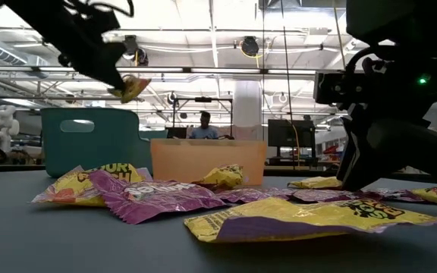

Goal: Sort candy
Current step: Put the yellow candy into the green bin

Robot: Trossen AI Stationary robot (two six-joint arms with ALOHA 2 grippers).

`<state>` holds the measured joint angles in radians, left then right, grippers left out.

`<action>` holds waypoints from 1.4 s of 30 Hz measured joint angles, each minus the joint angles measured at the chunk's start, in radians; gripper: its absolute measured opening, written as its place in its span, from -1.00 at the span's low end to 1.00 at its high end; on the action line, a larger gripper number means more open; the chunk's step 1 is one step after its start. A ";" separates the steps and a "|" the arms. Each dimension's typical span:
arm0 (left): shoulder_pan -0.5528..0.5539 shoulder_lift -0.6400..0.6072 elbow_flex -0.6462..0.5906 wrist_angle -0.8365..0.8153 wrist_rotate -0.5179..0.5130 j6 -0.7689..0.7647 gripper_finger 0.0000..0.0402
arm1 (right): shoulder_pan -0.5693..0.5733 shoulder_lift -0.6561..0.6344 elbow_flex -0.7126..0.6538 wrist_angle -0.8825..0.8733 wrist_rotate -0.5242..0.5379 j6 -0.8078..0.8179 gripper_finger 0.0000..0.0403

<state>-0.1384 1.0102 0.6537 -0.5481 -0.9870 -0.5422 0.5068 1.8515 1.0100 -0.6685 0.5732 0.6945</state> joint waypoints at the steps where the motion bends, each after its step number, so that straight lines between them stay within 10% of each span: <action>1: 0.038 -0.005 0.000 -0.012 0.011 0.001 -0.92 | 0.000 0.000 0.000 0.000 0.000 0.000 -0.39; 19: 0.647 0.066 0.000 0.048 0.591 0.216 -0.65 | 0.003 -0.022 0.002 0.003 0.033 -0.034 -0.39; 30: 0.613 0.056 0.000 0.151 0.692 0.247 -0.32 | 0.006 -0.045 0.003 -0.018 0.057 -0.043 -0.39; 42: 0.336 0.022 -0.003 0.336 0.763 0.294 -0.29 | 0.000 -0.065 -0.051 0.014 0.048 -0.100 -0.39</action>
<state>0.1974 1.0317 0.6503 -0.2119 -0.2244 -0.2485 0.5071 1.7866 0.9590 -0.6544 0.6214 0.5941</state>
